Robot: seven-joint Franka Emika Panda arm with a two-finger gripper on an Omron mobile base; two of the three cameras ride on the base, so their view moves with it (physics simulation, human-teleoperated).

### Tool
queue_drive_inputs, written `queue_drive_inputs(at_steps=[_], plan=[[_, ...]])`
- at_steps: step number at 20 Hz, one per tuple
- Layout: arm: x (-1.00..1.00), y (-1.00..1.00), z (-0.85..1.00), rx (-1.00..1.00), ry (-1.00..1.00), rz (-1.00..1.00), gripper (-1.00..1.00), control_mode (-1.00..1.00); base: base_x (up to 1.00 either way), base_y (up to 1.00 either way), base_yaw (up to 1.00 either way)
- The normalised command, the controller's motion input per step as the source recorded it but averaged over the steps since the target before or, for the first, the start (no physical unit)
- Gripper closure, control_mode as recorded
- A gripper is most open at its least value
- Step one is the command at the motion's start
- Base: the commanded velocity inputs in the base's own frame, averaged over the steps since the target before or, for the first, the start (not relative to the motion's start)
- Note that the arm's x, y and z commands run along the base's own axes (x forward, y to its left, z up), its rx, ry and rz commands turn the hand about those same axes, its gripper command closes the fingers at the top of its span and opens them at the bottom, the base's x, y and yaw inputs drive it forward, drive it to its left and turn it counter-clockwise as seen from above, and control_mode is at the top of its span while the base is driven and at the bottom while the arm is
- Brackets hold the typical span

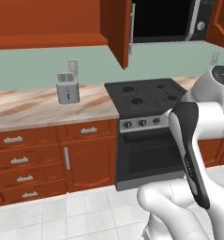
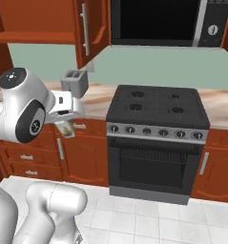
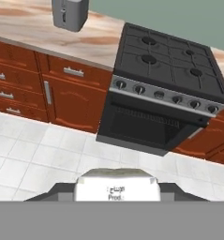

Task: Sort all alcoholic drinks to one cabinet, and non-alcoholic drinks to the other.

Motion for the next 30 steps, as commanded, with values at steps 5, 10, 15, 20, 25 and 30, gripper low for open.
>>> queue_drive_inputs(at_steps=[5, 10, 15, 20, 25, 30], plan=[[0.00, 0.00, 0.00, 0.00, 0.00, 0.00, 1.00, 1.00, 0.50, 0.51, 0.00], [0.00, 0.00, 0.00, 0.00, 0.00, 0.00, 1.00, 1.00, 0.53, 0.52, -0.02], [0.00, 0.00, 0.00, 0.00, 0.00, 0.00, 1.00, 1.00, 0.49, 0.54, -0.02], [0.00, 0.00, 0.00, 0.00, 0.00, 0.00, 1.00, 1.00, 0.52, 0.47, -0.02], [0.00, 0.00, 0.00, 0.00, 0.00, 0.00, 1.00, 1.00, 0.55, 0.43, -0.03], [0.00, 0.00, 0.00, 0.00, 0.00, 0.00, 1.00, 1.00, 0.52, 0.43, -0.03]])
